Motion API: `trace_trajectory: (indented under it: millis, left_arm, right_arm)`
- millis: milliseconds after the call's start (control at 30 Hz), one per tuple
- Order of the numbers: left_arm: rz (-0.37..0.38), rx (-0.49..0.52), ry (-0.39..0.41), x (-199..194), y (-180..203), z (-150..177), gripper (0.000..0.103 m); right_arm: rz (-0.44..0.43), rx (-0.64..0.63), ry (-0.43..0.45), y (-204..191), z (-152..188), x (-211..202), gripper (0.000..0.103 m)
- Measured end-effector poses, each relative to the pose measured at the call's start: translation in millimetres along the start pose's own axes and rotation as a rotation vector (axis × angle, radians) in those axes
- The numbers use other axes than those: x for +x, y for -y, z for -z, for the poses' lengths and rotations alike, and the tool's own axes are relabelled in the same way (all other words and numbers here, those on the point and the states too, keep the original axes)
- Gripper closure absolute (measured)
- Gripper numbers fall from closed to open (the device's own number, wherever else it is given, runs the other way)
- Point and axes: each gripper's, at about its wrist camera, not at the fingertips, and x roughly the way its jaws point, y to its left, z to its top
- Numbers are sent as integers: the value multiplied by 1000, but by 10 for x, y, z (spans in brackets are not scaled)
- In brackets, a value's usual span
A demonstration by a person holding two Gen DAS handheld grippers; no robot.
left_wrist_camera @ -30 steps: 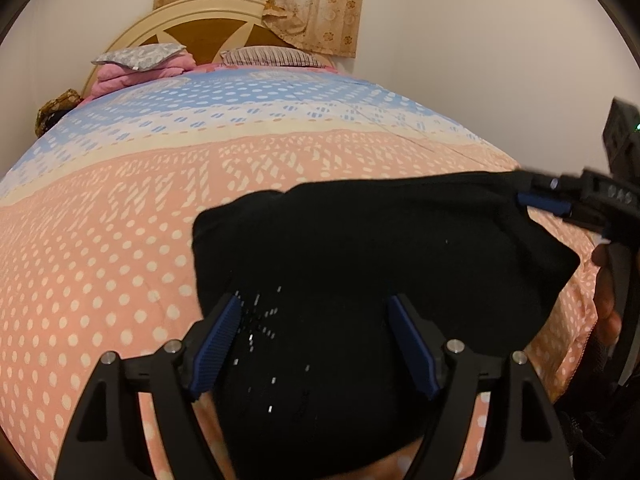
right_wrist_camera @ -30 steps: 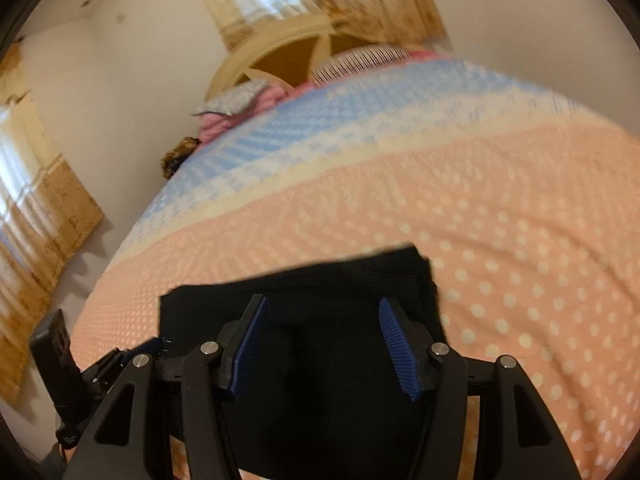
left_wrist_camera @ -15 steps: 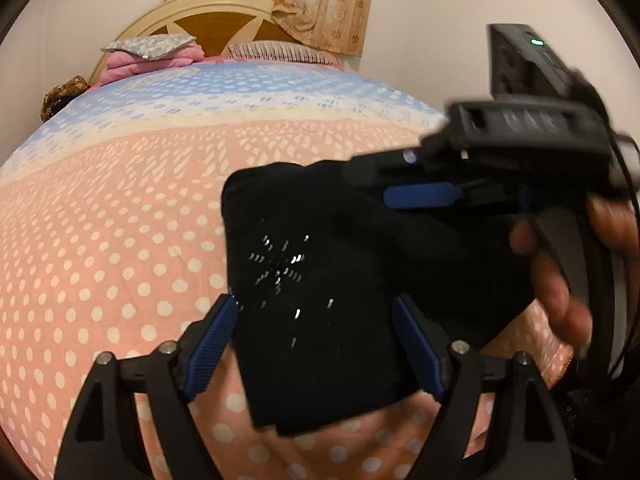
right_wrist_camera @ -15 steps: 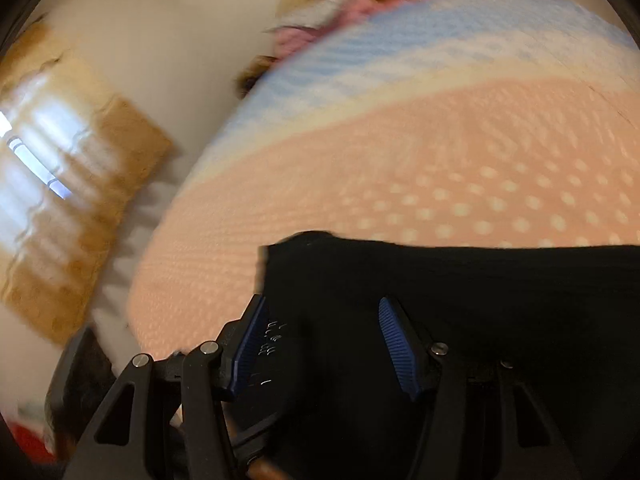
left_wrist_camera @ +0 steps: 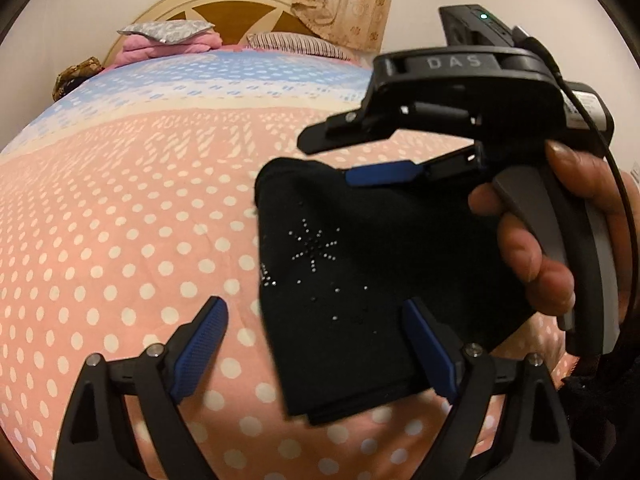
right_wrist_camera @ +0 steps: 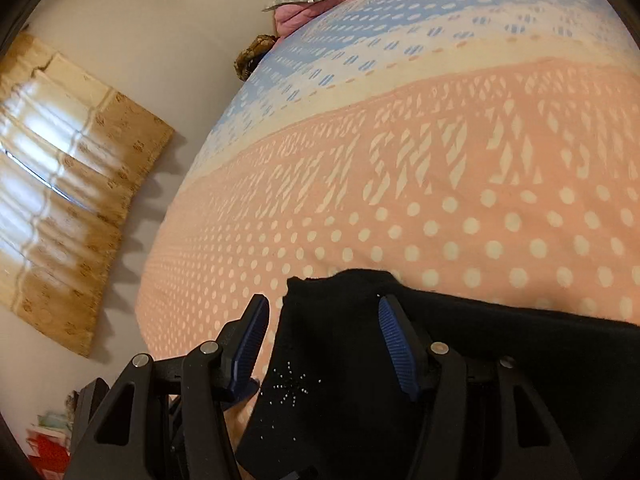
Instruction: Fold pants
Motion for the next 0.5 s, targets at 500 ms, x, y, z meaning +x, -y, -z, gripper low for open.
trace_trajectory:
  millis: [500]
  left_arm:
    - [-2, -9, 0, -19, 36, -21, 7]
  right_arm:
    - [219, -48, 162, 360, 661, -1202, 44]
